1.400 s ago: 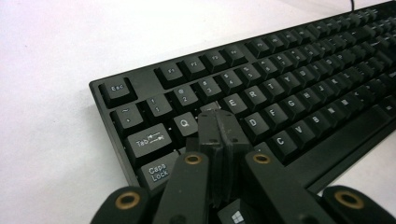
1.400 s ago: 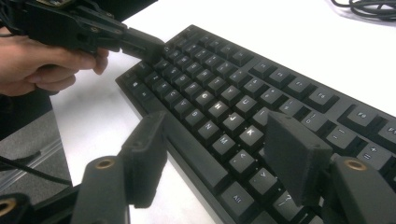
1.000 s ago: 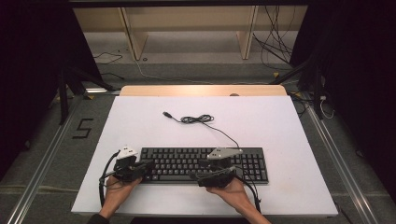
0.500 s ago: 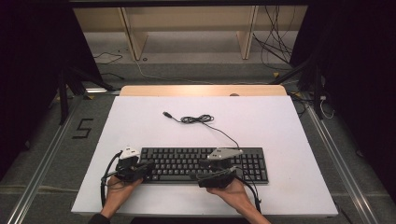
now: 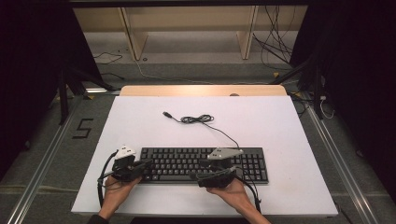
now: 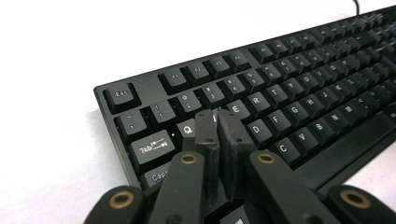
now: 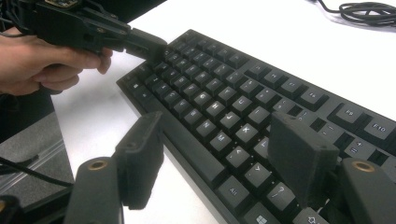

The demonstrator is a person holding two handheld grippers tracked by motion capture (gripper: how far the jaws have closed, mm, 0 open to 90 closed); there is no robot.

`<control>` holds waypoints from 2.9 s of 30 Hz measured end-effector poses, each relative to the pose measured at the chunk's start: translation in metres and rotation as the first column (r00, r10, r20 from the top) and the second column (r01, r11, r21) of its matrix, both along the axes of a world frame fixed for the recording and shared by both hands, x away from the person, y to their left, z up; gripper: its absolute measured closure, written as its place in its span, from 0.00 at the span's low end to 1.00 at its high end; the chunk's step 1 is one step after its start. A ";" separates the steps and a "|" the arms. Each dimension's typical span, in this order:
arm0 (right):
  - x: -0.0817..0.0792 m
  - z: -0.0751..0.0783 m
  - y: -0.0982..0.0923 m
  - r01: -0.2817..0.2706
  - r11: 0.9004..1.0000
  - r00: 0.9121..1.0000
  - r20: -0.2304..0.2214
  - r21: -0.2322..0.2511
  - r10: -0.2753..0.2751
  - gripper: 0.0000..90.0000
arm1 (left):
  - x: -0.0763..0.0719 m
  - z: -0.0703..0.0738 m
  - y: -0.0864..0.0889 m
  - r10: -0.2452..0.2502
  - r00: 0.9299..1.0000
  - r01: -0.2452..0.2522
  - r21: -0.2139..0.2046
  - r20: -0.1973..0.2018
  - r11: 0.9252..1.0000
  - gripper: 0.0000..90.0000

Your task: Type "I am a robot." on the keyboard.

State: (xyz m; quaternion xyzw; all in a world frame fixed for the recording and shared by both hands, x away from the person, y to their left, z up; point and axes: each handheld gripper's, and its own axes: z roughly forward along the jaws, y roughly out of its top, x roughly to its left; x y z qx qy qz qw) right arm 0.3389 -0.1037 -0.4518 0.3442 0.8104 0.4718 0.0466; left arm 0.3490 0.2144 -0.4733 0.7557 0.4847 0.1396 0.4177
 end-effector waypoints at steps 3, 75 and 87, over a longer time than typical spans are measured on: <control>0.000 0.000 0.001 -0.001 1.000 1.000 0.002 -0.001 0.001 0.41 | -0.001 0.001 0.000 -0.005 1.000 0.005 -0.010 0.004 1.000 0.94; 0.021 -0.019 0.035 -0.013 0.992 1.000 -0.027 -0.125 0.010 1.00 | -0.044 0.018 -0.002 -0.075 0.988 0.100 -0.182 0.139 0.978 0.32; 0.022 -0.024 0.037 -0.013 0.989 0.999 -0.038 -0.145 0.008 1.00 | -0.044 0.017 -0.002 -0.073 0.987 0.098 -0.181 0.140 0.979 0.32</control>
